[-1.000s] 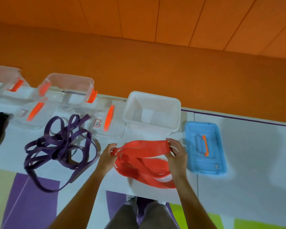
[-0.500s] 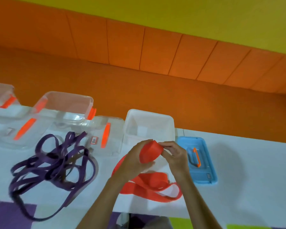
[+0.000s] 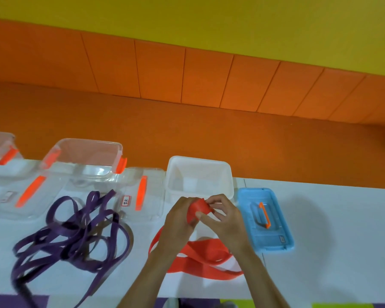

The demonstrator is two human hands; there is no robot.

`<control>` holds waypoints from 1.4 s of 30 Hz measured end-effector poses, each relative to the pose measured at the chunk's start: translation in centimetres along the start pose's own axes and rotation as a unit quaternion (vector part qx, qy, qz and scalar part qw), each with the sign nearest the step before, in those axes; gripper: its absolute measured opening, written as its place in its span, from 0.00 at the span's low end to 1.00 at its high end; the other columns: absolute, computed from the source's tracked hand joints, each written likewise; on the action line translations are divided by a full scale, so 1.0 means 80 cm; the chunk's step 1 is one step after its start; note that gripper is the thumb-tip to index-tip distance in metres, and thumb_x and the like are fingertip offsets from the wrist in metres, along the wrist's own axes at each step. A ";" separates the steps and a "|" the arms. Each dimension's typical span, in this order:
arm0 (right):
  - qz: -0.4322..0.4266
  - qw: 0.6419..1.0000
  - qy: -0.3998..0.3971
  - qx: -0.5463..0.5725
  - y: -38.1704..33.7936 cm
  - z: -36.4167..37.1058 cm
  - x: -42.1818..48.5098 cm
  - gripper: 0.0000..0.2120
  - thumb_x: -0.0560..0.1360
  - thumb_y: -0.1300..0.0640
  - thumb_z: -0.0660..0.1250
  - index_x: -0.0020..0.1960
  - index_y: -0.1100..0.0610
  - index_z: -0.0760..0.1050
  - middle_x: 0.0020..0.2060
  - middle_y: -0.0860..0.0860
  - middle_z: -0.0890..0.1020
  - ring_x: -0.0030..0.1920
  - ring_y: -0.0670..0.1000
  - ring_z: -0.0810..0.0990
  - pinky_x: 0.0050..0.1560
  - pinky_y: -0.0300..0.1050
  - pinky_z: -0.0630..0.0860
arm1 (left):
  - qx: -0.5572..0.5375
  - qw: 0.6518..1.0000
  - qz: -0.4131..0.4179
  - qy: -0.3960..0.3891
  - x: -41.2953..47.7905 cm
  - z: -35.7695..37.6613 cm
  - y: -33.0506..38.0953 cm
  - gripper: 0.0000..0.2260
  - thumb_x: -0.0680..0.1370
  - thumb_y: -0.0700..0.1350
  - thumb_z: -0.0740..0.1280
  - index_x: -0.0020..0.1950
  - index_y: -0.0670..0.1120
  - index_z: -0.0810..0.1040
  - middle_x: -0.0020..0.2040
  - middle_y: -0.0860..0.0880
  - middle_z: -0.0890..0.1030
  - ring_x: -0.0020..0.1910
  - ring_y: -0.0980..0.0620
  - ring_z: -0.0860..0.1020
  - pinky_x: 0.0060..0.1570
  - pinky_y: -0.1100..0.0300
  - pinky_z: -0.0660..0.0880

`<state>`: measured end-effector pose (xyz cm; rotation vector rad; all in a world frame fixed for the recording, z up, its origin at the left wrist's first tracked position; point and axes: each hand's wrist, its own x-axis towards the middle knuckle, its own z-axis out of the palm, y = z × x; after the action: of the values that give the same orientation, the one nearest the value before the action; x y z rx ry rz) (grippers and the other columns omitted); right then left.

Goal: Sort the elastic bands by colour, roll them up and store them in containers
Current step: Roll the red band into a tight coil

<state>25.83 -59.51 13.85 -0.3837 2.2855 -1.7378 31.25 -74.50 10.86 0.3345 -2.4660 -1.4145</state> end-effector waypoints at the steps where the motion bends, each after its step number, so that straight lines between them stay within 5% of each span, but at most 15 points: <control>1: 0.006 1.000 0.028 -0.007 0.001 0.003 0.000 0.14 0.71 0.56 0.82 0.52 0.48 0.80 0.50 0.41 0.85 0.56 0.45 0.84 0.56 0.39 0.82 | 0.004 1.000 0.005 -0.017 0.000 0.000 0.003 0.19 0.78 0.38 0.75 0.68 0.50 0.80 0.62 0.54 0.83 0.61 0.53 0.82 0.65 0.56 0.78; 6: 0.041 0.989 0.139 -0.010 0.001 -0.003 0.004 0.11 0.73 0.60 0.79 0.49 0.47 0.82 0.44 0.38 0.87 0.47 0.41 0.86 0.50 0.39 0.84 | -0.028 0.995 -0.035 -0.091 -0.004 0.005 0.010 0.33 0.76 0.45 0.79 0.77 0.53 0.69 0.69 0.54 0.77 0.68 0.55 0.76 0.70 0.58 0.74; 9: 0.084 0.984 0.153 0.027 0.003 -0.009 0.005 0.05 0.74 0.57 0.79 0.47 0.50 0.84 0.41 0.42 0.89 0.45 0.42 0.87 0.47 0.39 0.82 | -0.035 0.997 -0.050 -0.047 -0.008 0.011 0.015 0.26 0.76 0.54 0.79 0.71 0.55 0.74 0.66 0.59 0.79 0.65 0.59 0.77 0.67 0.63 0.73; 15: 0.158 0.968 0.111 0.160 -0.015 -0.015 0.012 0.08 0.73 0.60 0.79 0.39 0.48 0.86 0.39 0.50 0.88 0.39 0.45 0.86 0.40 0.34 0.79 | -0.019 0.999 0.045 0.016 -0.012 0.015 0.016 0.13 0.80 0.49 0.74 0.64 0.50 0.81 0.63 0.58 0.82 0.63 0.54 0.81 0.66 0.55 0.78; 18: 0.179 0.953 0.065 0.236 -0.026 -0.026 0.019 0.08 0.73 0.61 0.79 0.40 0.49 0.85 0.42 0.57 0.88 0.41 0.51 0.86 0.42 0.38 0.82 | -0.093 0.995 0.034 0.015 -0.005 0.008 0.019 0.11 0.80 0.47 0.74 0.62 0.58 0.80 0.64 0.64 0.81 0.66 0.58 0.79 0.67 0.63 0.75; 25: 0.251 0.856 -0.010 0.452 -0.037 -0.045 0.022 0.11 0.69 0.57 0.79 0.50 0.56 0.84 0.51 0.57 0.87 0.47 0.53 0.89 0.46 0.44 0.85 | -0.112 0.987 0.115 -0.007 0.021 -0.015 0.051 0.08 0.82 0.50 0.72 0.60 0.58 0.81 0.66 0.63 0.80 0.68 0.56 0.79 0.67 0.68 0.73; 31: 0.148 0.964 -0.002 0.222 -0.043 -0.052 0.017 0.11 0.77 0.49 0.73 0.52 0.55 0.88 0.51 0.58 0.88 0.55 0.54 0.88 0.50 0.42 0.84 | -0.117 0.985 0.117 0.043 0.025 -0.013 0.057 0.08 0.76 0.47 0.80 0.54 0.53 0.87 0.61 0.63 0.83 0.65 0.55 0.81 0.63 0.69 0.74; 36: 0.159 0.969 -0.012 0.190 -0.043 -0.047 0.018 0.12 0.84 0.61 0.65 0.52 0.59 0.87 0.46 0.60 0.88 0.51 0.58 0.88 0.49 0.47 0.85 | -0.122 0.987 0.089 0.048 0.025 -0.006 0.059 0.12 0.74 0.45 0.81 0.55 0.53 0.86 0.60 0.64 0.84 0.64 0.60 0.81 0.62 0.71 0.74; 39: 0.156 0.968 -0.015 0.194 -0.052 -0.044 0.017 0.08 0.81 0.54 0.72 0.57 0.54 0.87 0.47 0.58 0.88 0.51 0.57 0.89 0.49 0.48 0.86 | -0.101 0.988 0.109 0.044 0.025 -0.003 0.064 0.11 0.75 0.49 0.80 0.56 0.56 0.87 0.60 0.63 0.85 0.62 0.60 0.82 0.59 0.70 0.76; 42: 0.147 0.971 -0.010 0.190 -0.054 -0.047 0.017 0.15 0.74 0.51 0.78 0.58 0.55 0.86 0.48 0.60 0.88 0.52 0.58 0.89 0.49 0.47 0.86 | -0.099 0.986 0.127 0.049 0.026 -0.006 0.059 0.09 0.74 0.50 0.80 0.54 0.53 0.89 0.62 0.60 0.85 0.64 0.56 0.81 0.61 0.66 0.78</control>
<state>23.49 -57.71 18.98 0.0120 1.8221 -1.9375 29.17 -73.25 15.45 0.0432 -2.1753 -1.4775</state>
